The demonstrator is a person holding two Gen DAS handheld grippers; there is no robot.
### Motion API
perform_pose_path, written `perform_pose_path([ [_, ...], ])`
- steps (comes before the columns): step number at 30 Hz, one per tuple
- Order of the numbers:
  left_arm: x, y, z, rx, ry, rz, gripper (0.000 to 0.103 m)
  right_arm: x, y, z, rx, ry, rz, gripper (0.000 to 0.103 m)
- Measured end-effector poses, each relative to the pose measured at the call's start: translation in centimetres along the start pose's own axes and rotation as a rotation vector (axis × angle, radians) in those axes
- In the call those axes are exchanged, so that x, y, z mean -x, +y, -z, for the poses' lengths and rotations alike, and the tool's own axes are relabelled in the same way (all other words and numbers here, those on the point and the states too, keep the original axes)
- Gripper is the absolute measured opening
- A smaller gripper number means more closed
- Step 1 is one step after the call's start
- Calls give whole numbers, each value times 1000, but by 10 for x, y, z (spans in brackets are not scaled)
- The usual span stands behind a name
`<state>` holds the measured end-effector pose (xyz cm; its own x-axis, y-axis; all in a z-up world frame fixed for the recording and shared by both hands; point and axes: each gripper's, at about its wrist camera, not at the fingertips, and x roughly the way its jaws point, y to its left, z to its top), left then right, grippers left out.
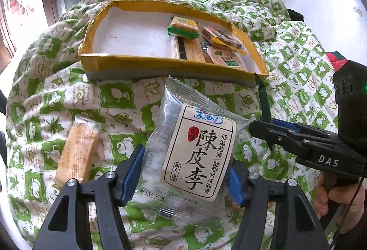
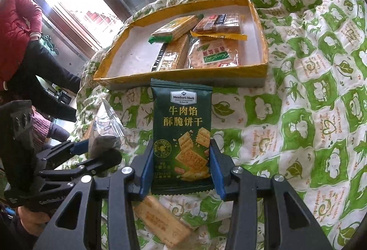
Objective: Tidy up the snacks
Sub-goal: 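Hold the plum pack in the left tool and the dark green pack in the right tool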
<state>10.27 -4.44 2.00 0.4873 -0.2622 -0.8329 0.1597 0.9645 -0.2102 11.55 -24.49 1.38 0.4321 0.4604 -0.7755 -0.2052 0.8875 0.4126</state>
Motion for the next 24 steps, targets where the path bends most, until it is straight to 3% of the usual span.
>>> perform_pose_path([
  [17, -4, 4, 2, 9, 30, -1, 68, 6, 0, 1, -8, -23, 4, 43],
  [21, -4, 4, 1, 8, 33, 15, 68, 6, 1, 1, -9, -26, 6, 43],
  [24, -4, 9, -1, 38, 44, 66, 68, 7, 1, 1, -8, -30, 6, 43],
])
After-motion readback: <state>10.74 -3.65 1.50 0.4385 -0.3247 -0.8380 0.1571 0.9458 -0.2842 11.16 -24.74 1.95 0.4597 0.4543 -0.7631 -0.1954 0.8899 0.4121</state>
